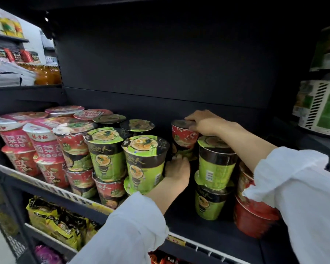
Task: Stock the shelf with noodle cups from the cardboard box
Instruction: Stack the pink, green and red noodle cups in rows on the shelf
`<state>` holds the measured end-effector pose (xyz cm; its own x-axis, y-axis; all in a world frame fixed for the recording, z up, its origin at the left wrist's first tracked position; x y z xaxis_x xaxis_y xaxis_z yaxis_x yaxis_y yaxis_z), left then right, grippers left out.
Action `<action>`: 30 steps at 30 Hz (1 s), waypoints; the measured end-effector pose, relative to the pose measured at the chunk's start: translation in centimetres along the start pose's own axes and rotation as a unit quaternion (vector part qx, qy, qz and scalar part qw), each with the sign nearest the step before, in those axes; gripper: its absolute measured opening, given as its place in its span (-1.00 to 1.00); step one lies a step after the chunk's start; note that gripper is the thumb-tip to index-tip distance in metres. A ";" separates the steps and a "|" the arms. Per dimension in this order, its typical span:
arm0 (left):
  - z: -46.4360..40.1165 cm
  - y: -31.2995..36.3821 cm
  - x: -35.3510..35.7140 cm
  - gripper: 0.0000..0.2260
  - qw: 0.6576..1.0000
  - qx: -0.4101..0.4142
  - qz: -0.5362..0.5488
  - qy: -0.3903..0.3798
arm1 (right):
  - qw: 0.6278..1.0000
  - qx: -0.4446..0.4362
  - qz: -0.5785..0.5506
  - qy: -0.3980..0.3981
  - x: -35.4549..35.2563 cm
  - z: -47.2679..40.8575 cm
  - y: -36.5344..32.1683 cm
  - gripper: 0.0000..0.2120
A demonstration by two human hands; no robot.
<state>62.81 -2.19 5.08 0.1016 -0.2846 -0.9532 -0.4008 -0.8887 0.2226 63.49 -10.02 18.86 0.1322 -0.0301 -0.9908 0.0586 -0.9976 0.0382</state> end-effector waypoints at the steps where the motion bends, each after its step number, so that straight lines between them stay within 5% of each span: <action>1: -0.6 -0.1 0.1 -0.69 1.000 -0.008 -0.020 0.007 | 1.000 -0.004 -0.001 -0.005 0.1 -0.6 0.1 -0.67; 7: -2.3 0.0 0.4 -0.71 0.996 0.001 -0.093 0.016 | 0.999 -0.024 0.005 -0.031 1.4 -2.7 0.7 -0.55; 23: 0.6 1.6 1.1 -0.75 0.944 0.146 -0.296 0.011 | 0.998 -0.049 -0.031 -0.017 0.7 -0.6 0.8 -0.70; 30: 2.2 1.2 0.0 -0.89 0.954 0.079 -0.283 0.055 | 0.999 -0.039 -0.024 -0.011 0.5 0.0 -1.1 -0.69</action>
<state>60.27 -2.50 4.86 0.4349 0.1818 -0.8819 -0.3843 -0.8482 -0.3644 63.54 -8.97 18.29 0.1057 0.0153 -0.9943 0.1421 -0.9899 -0.0001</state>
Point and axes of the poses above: each hand's wrist, its own z-axis away from the middle knuckle, its own x-axis out of the palm, y = z × x, the point moved 3 cm from there along -z, towards the middle knuckle, and after that the axes turned 7 degrees about z, right-handed, at the moved point
